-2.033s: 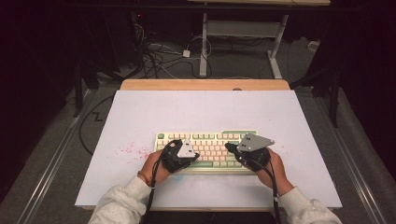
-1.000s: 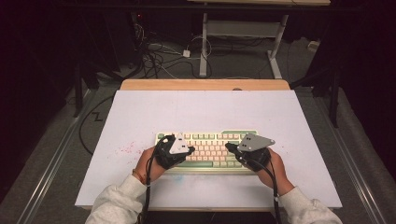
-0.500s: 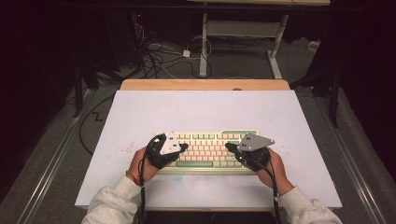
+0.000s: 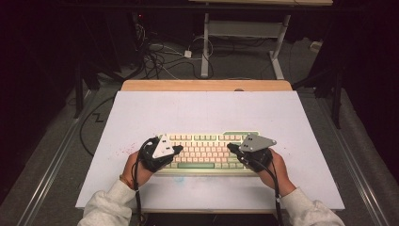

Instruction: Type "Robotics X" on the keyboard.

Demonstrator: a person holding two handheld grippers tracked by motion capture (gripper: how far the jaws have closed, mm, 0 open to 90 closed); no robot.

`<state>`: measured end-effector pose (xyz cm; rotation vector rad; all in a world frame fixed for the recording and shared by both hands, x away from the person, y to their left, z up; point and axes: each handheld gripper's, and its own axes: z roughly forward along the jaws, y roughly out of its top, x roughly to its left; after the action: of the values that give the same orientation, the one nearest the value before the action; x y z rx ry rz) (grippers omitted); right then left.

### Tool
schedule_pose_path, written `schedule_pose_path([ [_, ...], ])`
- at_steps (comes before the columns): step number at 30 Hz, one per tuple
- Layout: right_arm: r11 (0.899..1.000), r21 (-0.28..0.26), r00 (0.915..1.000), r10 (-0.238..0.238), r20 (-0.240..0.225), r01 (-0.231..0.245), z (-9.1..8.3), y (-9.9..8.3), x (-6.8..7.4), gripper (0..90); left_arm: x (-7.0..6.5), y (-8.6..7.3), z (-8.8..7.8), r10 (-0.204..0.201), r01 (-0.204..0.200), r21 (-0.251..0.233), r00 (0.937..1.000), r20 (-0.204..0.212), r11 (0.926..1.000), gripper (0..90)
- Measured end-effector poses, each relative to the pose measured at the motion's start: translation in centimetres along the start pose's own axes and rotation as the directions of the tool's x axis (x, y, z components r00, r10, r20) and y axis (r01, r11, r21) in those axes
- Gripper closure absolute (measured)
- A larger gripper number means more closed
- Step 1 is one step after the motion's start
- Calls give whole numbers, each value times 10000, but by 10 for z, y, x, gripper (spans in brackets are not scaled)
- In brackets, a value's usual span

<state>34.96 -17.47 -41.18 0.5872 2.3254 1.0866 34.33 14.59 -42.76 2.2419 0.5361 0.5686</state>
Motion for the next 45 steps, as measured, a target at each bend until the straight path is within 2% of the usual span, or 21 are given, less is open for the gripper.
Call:
schedule_pose_path([
  [11,9997,235,9996,-102,-275,109,15,4,6,900,4,-19,-19,-265,265,4,9990,-354,9996,875],
  [18,9982,541,9991,-222,-349,240,27,4,10,900,3,-30,-24,-377,386,208,9984,-416,9990,876],
  [25,9975,669,9991,-205,-371,230,36,6,10,900,5,-36,-28,-497,508,211,9976,-485,9985,876],
  [31,9953,873,9983,-388,-430,425,46,9,14,900,5,-40,-29,-590,601,244,9972,-457,9979,875],
  [45,9870,1487,9976,-557,-418,614,70,13,11,900,5,-43,-28,-570,583,319,9976,-403,9978,876],
])
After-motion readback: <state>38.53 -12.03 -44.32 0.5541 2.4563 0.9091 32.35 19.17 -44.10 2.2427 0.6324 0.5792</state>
